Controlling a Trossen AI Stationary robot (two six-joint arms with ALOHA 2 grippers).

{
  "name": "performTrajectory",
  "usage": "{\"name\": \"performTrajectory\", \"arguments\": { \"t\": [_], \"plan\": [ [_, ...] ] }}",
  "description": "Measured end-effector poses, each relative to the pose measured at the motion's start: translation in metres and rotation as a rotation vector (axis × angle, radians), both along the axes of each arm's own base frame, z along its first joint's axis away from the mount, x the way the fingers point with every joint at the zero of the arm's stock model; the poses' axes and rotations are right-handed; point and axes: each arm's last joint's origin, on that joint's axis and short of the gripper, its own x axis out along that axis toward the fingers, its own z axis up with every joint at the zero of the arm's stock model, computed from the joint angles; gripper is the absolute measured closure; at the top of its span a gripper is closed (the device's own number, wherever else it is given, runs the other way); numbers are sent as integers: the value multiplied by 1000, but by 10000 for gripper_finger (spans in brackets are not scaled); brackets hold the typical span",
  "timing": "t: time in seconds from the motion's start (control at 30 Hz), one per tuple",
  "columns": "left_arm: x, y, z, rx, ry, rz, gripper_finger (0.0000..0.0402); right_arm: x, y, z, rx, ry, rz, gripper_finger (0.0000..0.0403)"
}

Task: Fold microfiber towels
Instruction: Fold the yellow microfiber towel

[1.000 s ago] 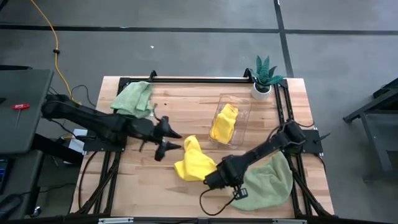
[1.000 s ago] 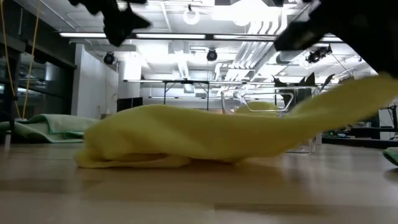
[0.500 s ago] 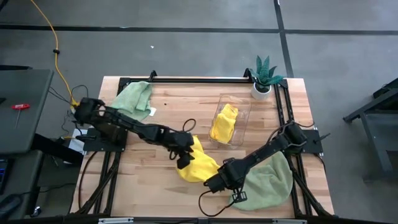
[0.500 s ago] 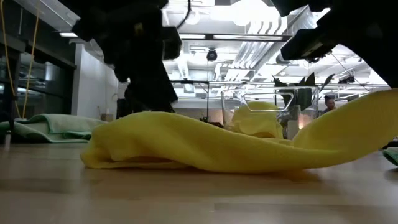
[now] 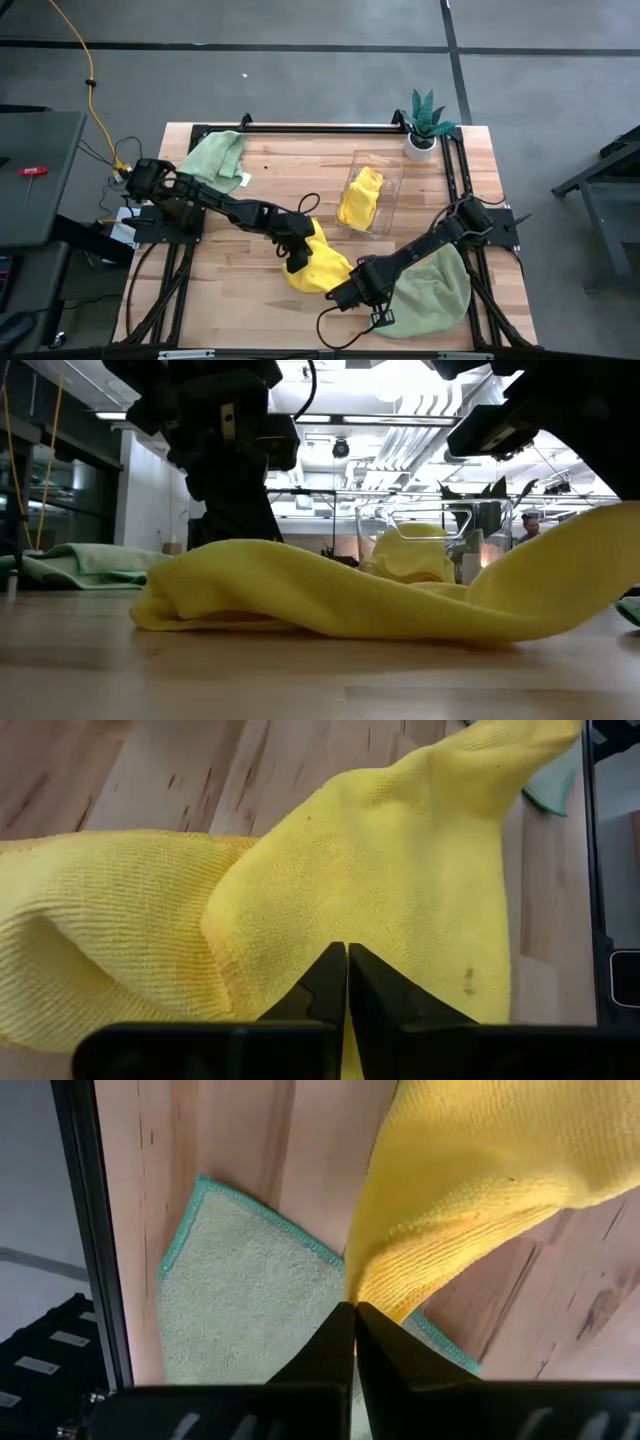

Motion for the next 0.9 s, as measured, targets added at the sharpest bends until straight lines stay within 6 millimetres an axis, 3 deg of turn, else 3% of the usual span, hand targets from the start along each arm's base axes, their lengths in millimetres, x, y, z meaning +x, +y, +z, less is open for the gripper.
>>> {"name": "performTrajectory", "arguments": {
  "t": [0.13,0.3,0.53,0.67,0.9],
  "plan": [
    [0,0,2,-1,-12,1,401,0,0,0,2,-4,0,403],
    [-3,3,18,9,-64,-11,401,1,0,0,-1,-7,1,403],
    [-7,22,31,14,-92,53,390,2,1,0,6,-22,1,403],
    [-7,30,28,-60,-75,67,338,2,1,0,6,-25,1,403],
    [-6,26,13,-87,5,84,213,3,1,0,10,-33,1,403]
  ]
}}
